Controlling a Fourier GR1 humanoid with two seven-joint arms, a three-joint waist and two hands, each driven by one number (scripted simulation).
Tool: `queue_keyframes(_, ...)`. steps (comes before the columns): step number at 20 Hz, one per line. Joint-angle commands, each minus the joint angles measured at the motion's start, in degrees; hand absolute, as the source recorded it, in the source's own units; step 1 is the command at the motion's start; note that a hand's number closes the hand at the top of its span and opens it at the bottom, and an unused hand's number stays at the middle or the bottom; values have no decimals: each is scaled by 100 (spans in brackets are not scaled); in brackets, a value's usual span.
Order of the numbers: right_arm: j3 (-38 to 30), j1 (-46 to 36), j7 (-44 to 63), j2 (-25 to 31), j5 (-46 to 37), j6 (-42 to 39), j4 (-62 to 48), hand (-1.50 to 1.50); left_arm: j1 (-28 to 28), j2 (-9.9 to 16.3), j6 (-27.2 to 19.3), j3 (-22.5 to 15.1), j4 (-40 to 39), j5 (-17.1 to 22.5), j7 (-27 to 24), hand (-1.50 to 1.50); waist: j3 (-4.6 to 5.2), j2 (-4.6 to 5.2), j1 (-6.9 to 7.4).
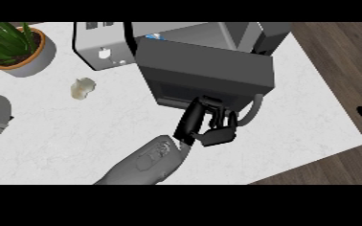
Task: Pick up the milk, place it into the microwave and close the microwave
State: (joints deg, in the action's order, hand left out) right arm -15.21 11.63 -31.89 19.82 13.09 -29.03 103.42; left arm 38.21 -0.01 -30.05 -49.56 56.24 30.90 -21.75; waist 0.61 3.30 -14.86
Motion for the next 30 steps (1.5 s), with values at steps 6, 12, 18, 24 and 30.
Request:
queue_keyframes(6, -123, -285, 322, 303, 327, -128, 84, -150, 795, 1, -104, 470, -591, 793, -210, 150, -16, 101, -157)
queue_keyframes(12, -229, -478, 529, 466, 500, -119, 58, -150, 1285, 1, 72, 781, -844, 1242, -433, 150, -9, 164, -262)
queue_keyframes(18, -336, -623, 635, 638, 737, -225, -7, -150, 1445, 1, 123, 867, -1187, 1499, -747, 150, -26, 205, -382)
queue_keyframes(24, -479, -842, 785, 816, 848, -175, -129, -150, 1556, 1, 172, 845, -1294, 1696, -984, 150, -34, 211, -344)
queue_keyframes(30, -685, -955, 875, 1083, 1002, -262, -249, -150, 1543, 1, 168, 815, -1400, 1874, -1231, 150, -37, 216, -448)
